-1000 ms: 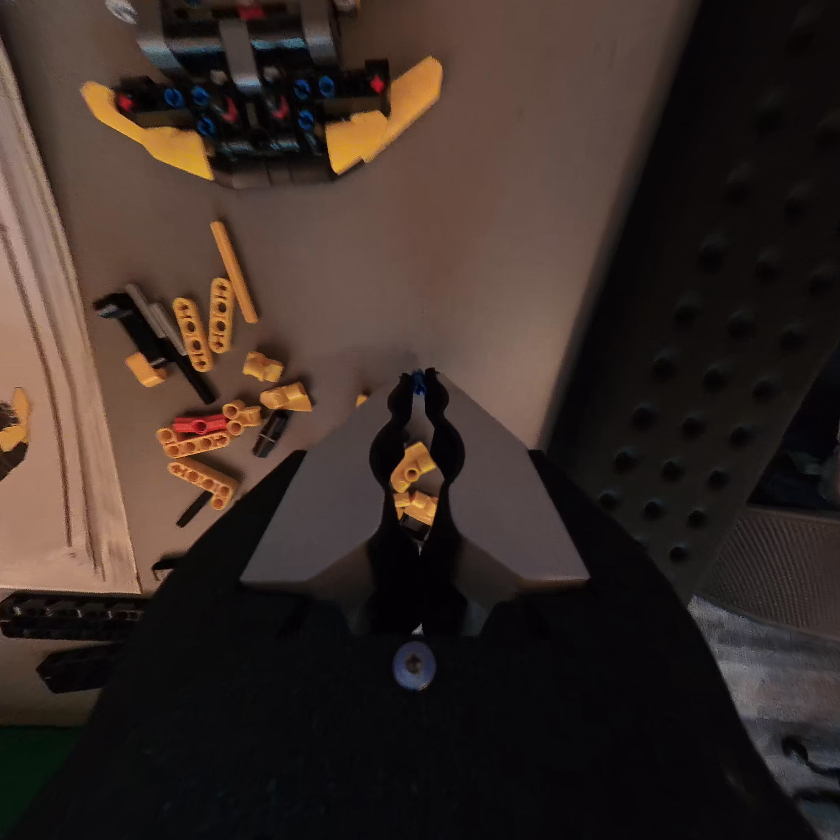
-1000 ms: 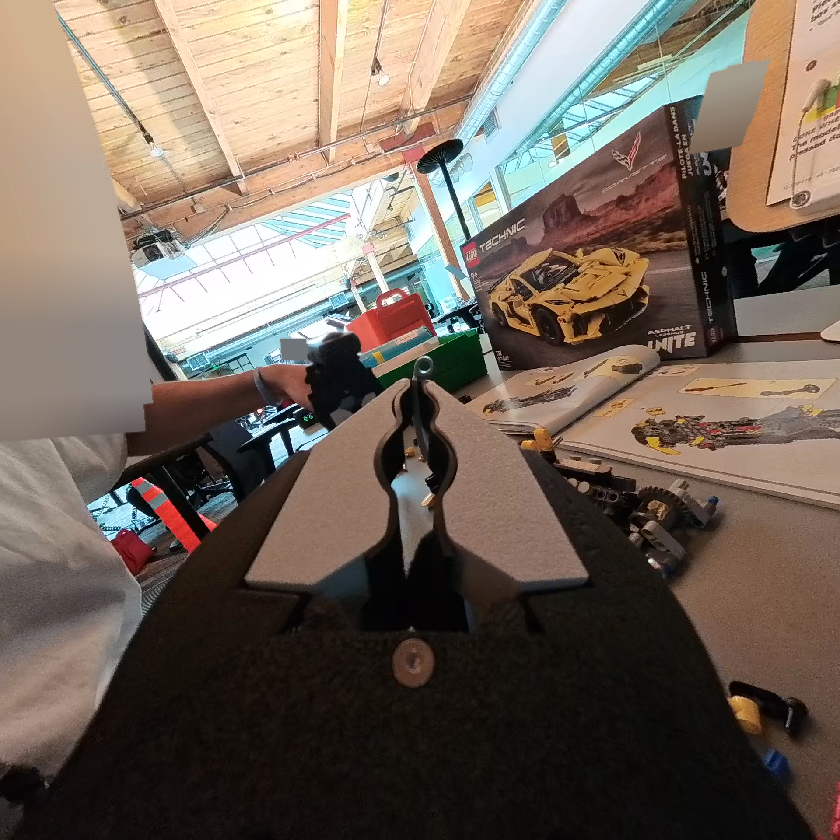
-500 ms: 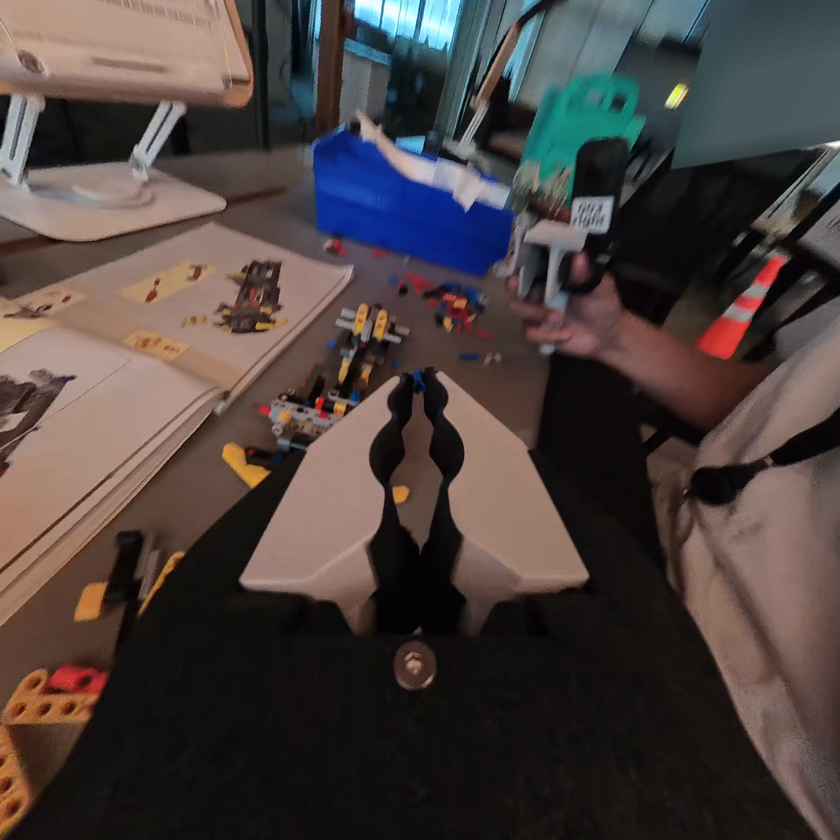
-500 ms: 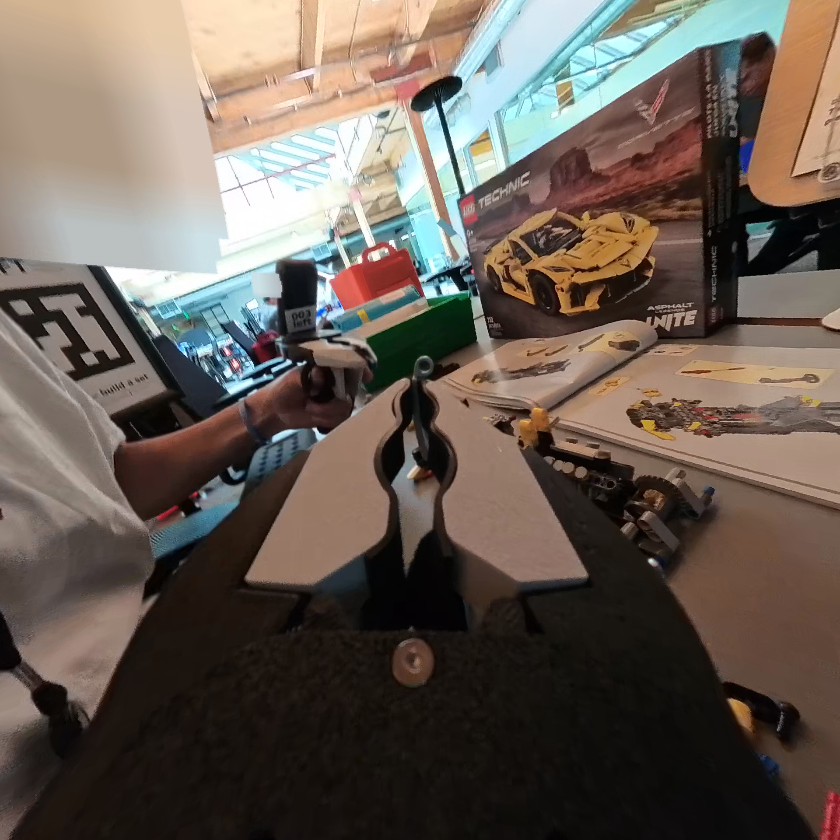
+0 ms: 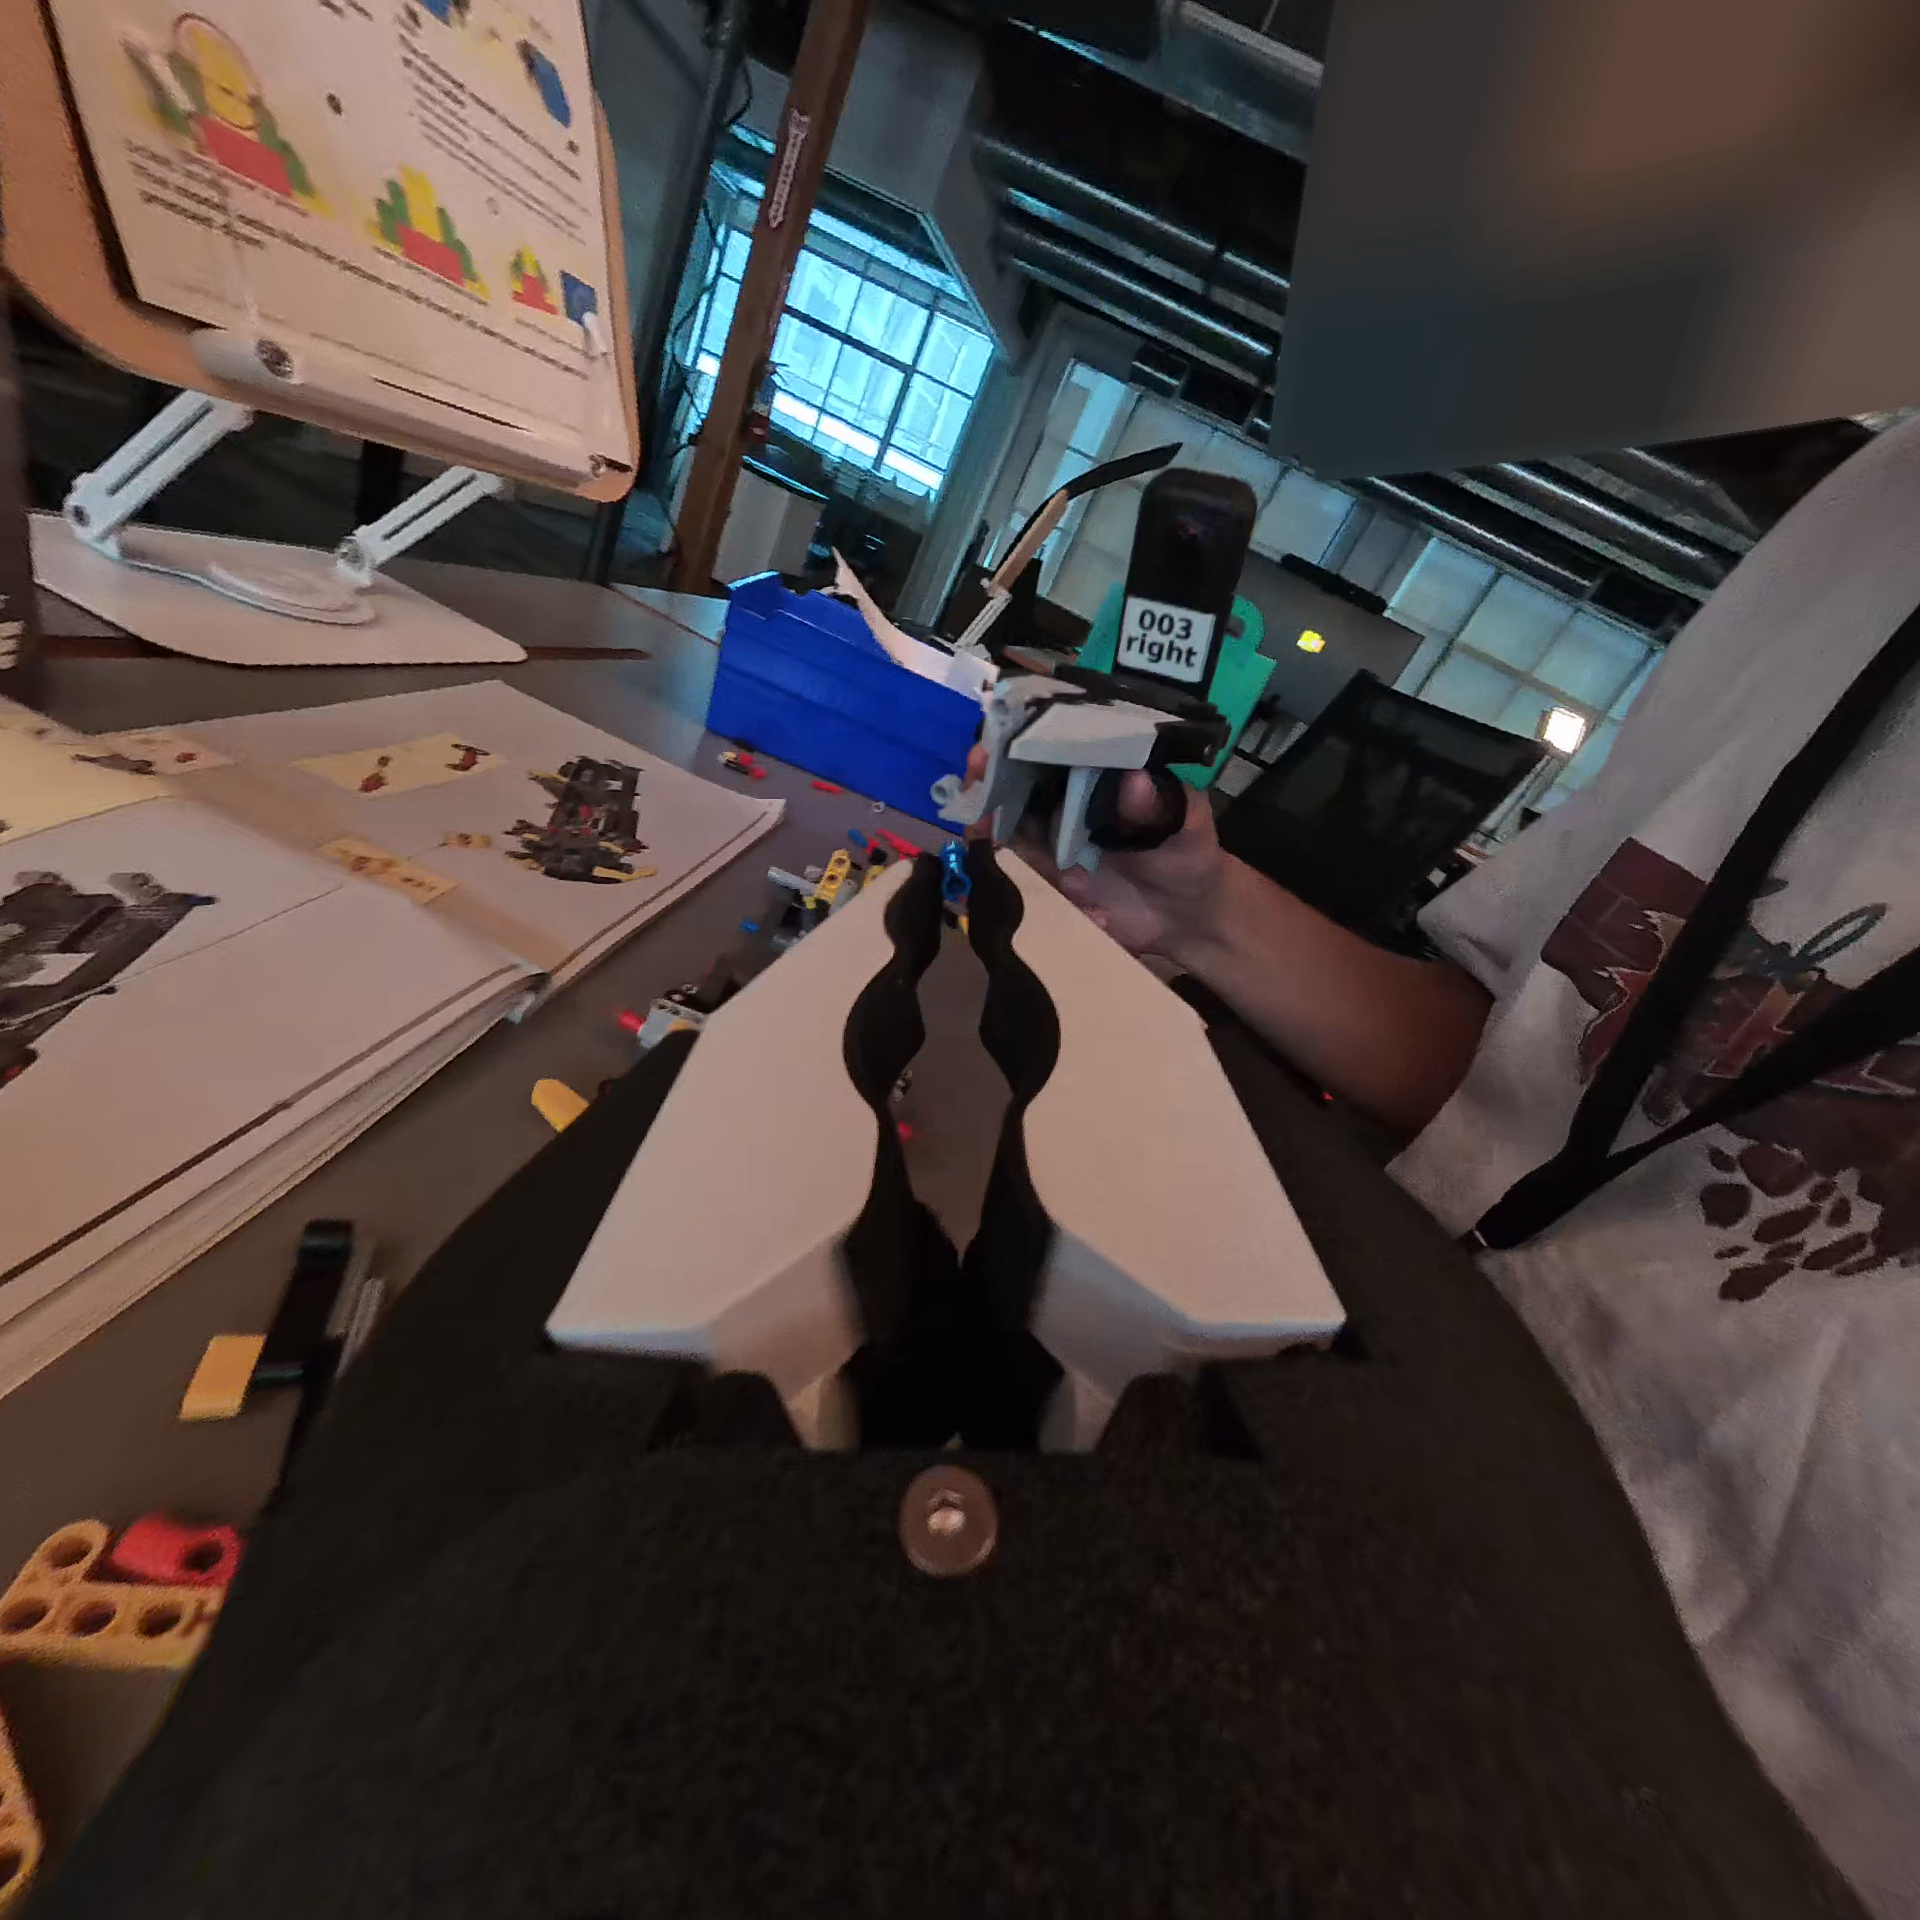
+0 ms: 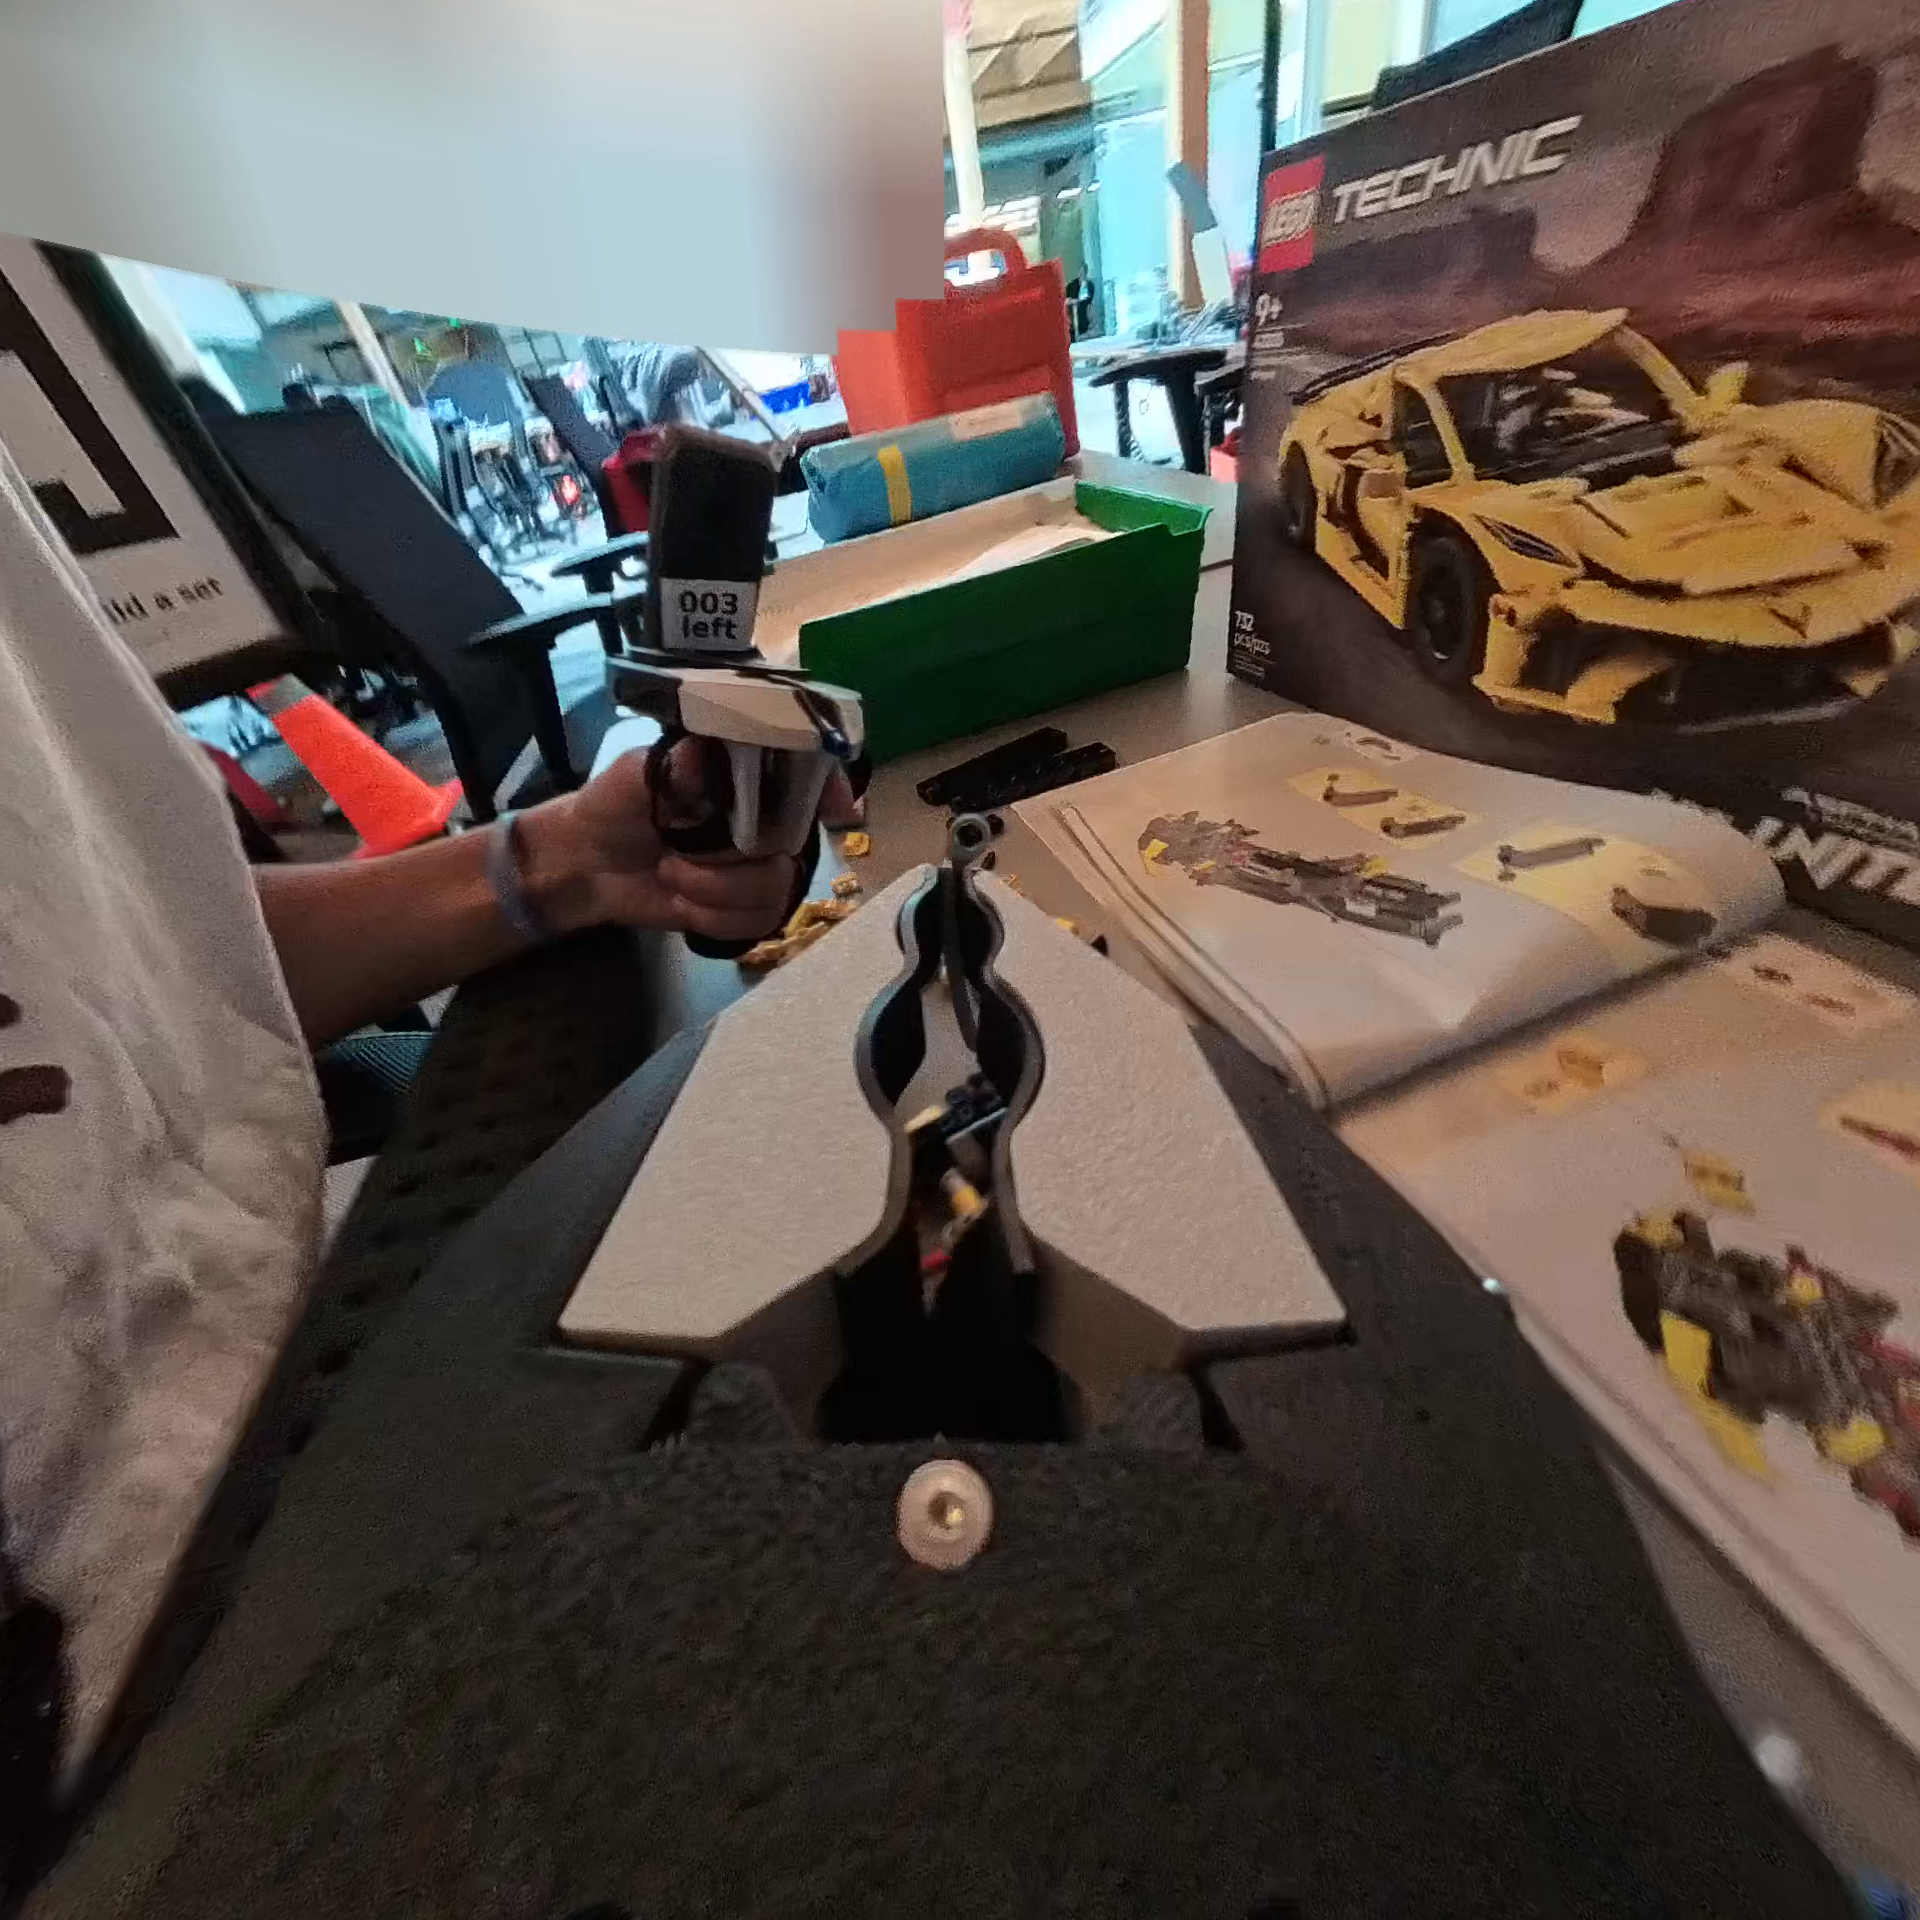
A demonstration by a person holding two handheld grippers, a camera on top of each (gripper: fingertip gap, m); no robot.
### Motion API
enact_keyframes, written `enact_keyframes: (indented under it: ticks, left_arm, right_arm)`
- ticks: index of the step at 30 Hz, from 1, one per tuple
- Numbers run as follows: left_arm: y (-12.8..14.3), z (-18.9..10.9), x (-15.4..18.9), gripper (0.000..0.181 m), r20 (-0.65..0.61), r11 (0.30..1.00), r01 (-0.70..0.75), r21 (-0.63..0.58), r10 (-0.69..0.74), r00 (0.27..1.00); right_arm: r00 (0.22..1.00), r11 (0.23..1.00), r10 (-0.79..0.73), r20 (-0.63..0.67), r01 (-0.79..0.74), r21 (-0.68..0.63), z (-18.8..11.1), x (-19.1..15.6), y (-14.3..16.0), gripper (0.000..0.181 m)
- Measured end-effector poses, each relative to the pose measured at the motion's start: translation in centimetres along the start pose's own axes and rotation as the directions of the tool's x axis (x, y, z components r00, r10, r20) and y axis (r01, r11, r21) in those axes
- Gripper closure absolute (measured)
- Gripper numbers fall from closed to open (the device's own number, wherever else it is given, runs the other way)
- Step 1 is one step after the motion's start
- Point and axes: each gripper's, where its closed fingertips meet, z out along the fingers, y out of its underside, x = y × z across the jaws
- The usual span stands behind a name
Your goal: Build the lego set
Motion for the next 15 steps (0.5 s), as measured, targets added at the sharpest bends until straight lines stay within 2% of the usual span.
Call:
enact_keyframes:
  ticks: [3,5,11,15]
  left_arm:
    - [-0.4,-0.4,-0.5,0.178,0.01,1.0,0.02,0.019,-0.02,1.0]
    - [-0.5,-0.5,-0.9,0.178,0.016,0.999,0.031,0.019,-0.031,0.999]
    - [0.6,0.1,-1.2,0.178,0.07,0.996,-0.058,-0.061,0.062,0.996]
    - [0.6,0.2,-1.2,0.179,0.059,0.998,-0.039,-0.057,0.042,0.997]
  right_arm:
    - [0.998,0.998,-0.06,-0.002,0.06,0.007,2.7,0.9,-0.2,0.181]
    - [0.999,0.998,-0.051,-0.001,0.051,0.024,3.4,1.0,-0.1,0.181]
    - [0.989,0.991,-0.132,-0.07,0.133,0.002,1.6,1.1,1.3,0.181]
    - [0.985,0.99,-0.137,-0.106,0.14,0.019,1.4,1.9,0.9,0.181]
